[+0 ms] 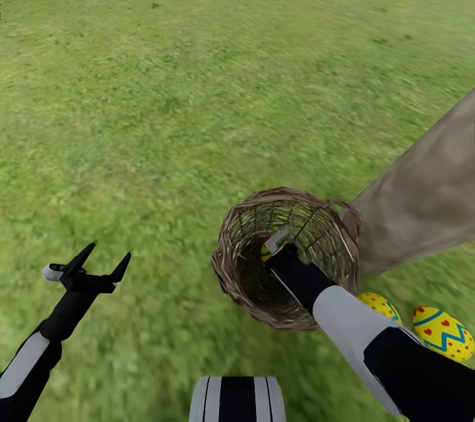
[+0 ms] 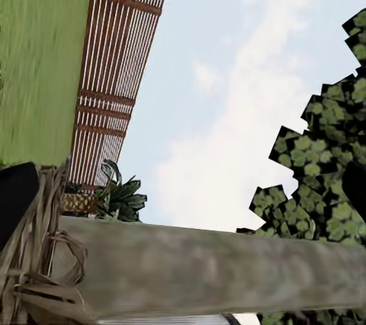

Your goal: Take the three Easter eggs out of the wicker basket on the lawn in the garden, then place them on the lawn next to a single tree (choose any tree) so that all three eggs are next to the same tree and none are left in the basket.

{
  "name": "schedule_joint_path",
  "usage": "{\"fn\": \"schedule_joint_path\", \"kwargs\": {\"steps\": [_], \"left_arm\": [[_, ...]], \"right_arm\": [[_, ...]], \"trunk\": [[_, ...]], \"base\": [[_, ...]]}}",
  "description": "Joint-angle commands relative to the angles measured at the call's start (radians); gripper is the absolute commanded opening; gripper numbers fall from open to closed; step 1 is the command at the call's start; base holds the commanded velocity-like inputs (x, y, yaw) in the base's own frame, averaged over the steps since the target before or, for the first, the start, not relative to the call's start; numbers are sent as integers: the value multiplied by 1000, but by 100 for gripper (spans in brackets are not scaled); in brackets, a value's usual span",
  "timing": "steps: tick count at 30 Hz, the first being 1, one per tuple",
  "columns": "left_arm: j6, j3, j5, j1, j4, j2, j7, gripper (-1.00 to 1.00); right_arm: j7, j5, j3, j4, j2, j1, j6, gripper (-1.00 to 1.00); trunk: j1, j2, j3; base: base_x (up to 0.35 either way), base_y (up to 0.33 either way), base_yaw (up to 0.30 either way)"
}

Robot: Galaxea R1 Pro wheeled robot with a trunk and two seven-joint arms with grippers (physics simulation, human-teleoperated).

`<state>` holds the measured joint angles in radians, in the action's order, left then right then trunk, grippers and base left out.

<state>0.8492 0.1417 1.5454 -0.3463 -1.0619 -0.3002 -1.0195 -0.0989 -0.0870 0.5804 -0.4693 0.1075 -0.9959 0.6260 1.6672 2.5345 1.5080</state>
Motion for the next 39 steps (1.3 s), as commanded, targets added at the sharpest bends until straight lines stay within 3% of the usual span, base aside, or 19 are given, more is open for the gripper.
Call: {"fn": "schedule_joint_path", "kwargs": {"steps": [1, 6, 10, 21, 26, 39], "left_arm": [[5, -1, 4, 0, 1, 0, -1, 100], [5, -1, 5, 0, 61, 1, -11, 100], [5, 0, 5, 0, 66, 1, -27, 100], [12, 6, 2, 0, 51, -13, -25, 100], [15, 8, 4, 0, 52, -35, -26, 100], [13, 22, 3, 0, 50, -37, -27, 100]], "right_arm": [[2, 35, 3, 12, 0, 0, 3, -100], [2, 70, 2, 12, 0, 0, 4, -100], [2, 73, 3, 12, 0, 0, 4, -100], [1, 74, 2, 6, 1, 0, 7, -100], [-1, 76, 0, 2, -1, 0, 16, -100], [-1, 73, 0, 0, -1, 0, 17, -100]], "trunk": [[0, 0, 1], [0, 0, 1], [0, 0, 1], [-5, -2, -42], [-8, -4, -61], [-14, -7, -111]], "base": [[-280, 150, 0], [-108, 59, 0], [-2, 1, 0], [0, 0, 0], [0, 0, 0], [0, 0, 0]]}}
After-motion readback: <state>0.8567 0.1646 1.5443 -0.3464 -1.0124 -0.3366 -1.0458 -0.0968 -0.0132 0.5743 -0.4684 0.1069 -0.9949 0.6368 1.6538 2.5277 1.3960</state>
